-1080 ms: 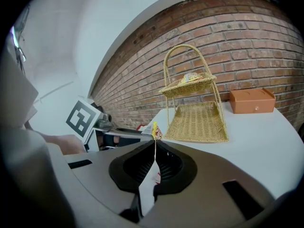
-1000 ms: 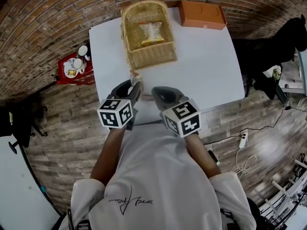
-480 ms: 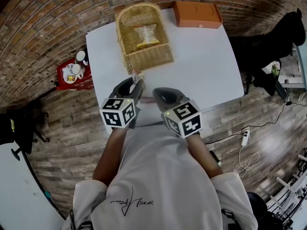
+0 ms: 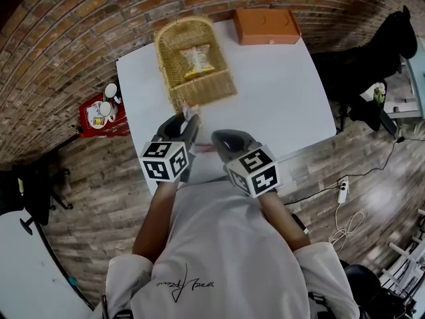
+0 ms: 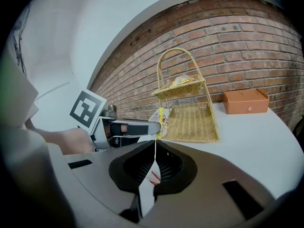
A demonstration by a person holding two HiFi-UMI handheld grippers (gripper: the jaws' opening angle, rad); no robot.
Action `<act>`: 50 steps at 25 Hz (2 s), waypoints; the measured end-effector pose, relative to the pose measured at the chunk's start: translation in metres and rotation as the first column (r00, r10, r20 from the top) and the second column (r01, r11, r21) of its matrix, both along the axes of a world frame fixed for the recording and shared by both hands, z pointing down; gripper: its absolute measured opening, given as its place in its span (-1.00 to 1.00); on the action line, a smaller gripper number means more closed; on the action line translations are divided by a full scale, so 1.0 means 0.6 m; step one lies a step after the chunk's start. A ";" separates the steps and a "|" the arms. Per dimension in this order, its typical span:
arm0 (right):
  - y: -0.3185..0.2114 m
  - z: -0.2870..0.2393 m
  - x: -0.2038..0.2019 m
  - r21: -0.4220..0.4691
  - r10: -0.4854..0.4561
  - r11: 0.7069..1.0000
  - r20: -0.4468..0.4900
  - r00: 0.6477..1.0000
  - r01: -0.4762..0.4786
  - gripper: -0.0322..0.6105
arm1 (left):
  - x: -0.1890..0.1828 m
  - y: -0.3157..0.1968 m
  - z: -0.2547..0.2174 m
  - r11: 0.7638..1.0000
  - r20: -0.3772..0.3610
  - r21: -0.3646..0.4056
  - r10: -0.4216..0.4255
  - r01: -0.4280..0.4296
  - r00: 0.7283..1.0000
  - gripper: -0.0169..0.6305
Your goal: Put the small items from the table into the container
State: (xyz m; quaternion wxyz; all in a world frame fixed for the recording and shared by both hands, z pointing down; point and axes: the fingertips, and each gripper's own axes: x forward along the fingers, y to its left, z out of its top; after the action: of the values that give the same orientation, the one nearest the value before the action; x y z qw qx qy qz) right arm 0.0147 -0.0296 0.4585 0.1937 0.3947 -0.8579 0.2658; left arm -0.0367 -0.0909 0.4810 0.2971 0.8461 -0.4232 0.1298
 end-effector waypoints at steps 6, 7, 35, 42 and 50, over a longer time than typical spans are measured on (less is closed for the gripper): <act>-0.001 -0.003 0.004 0.000 0.017 1.000 0.001 1.000 -0.017 -0.83 | 0.007 -0.009 0.002 1.000 -0.010 -0.006 0.013 -0.013 1.000 -0.50; -0.001 -0.003 0.005 -0.001 0.019 1.000 0.000 1.000 -0.019 -0.83 | 0.008 -0.012 0.002 1.000 -0.011 -0.005 0.014 -0.014 1.000 -0.50; -0.005 0.009 0.016 -0.031 0.041 0.999 0.001 0.999 -0.041 -0.83 | 0.013 -0.090 0.051 1.000 0.094 0.021 -0.011 0.009 0.996 -0.49; -0.009 0.013 0.016 -0.040 0.038 0.998 0.001 0.999 -0.038 -0.83 | 0.009 -0.105 0.074 1.000 0.103 -0.011 -0.024 0.025 0.994 -0.49; -0.013 0.017 0.013 -0.050 0.036 0.998 0.000 0.999 -0.035 -0.83 | 0.005 -0.115 0.093 0.999 0.145 -0.020 -0.027 0.030 0.989 -0.49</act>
State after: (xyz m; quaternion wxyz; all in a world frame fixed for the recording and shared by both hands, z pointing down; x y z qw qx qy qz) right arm 0.0226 -0.0371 0.4684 0.1983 0.4047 -0.8439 0.2910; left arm -0.0338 -0.1597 0.5371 0.2766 0.8251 -0.4541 0.1912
